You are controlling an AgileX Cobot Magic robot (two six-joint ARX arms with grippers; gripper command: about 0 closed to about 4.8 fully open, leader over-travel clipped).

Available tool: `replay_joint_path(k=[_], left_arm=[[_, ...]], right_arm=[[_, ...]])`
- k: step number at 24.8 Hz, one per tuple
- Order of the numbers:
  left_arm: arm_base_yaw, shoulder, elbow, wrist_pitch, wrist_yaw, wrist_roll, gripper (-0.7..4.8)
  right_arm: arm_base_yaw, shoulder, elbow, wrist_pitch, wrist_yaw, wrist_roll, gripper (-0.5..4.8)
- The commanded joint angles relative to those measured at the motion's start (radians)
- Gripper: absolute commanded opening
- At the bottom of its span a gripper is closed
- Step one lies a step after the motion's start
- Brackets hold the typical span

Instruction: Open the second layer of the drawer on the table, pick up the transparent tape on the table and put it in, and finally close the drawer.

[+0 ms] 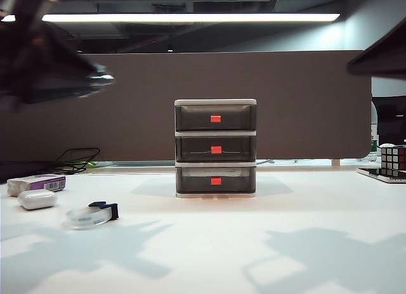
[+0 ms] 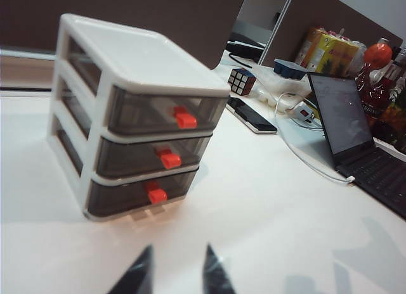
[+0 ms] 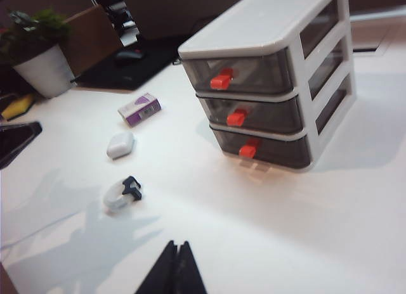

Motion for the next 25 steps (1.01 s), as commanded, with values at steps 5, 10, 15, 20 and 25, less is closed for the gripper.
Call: replay_joint_path(k=[5,10,15,20,25], left_arm=[[-0.001,0.325,0.201,0.145,0.188,-0.063,1.25],[-0.016,0.418,0.263,0.190,0.154,-0.213,1.25],[-0.069,0.446,0.270,0.184,-0.028,-0.148,1.25],[-0.217,0.558,0.332,0.178,-0.251,0.021,1.25],[-0.284,0.649,0.414,0.177,-0.416,0.071,1.25]], right_arm=[[0.028,0.383,0.206,0.090,-0.080,-0.059,-0.05],[0.031,0.569,0.350,0.091,-0.115,-0.090,-0.05],[0.032,0.632,0.404,0.092,-0.118,-0.142,-0.05],[0.024,0.656,0.425,0.081,-0.130,-0.145,-0.05],[0.005,0.740,0.502,0.001,-0.245,-0.222,-0.05]])
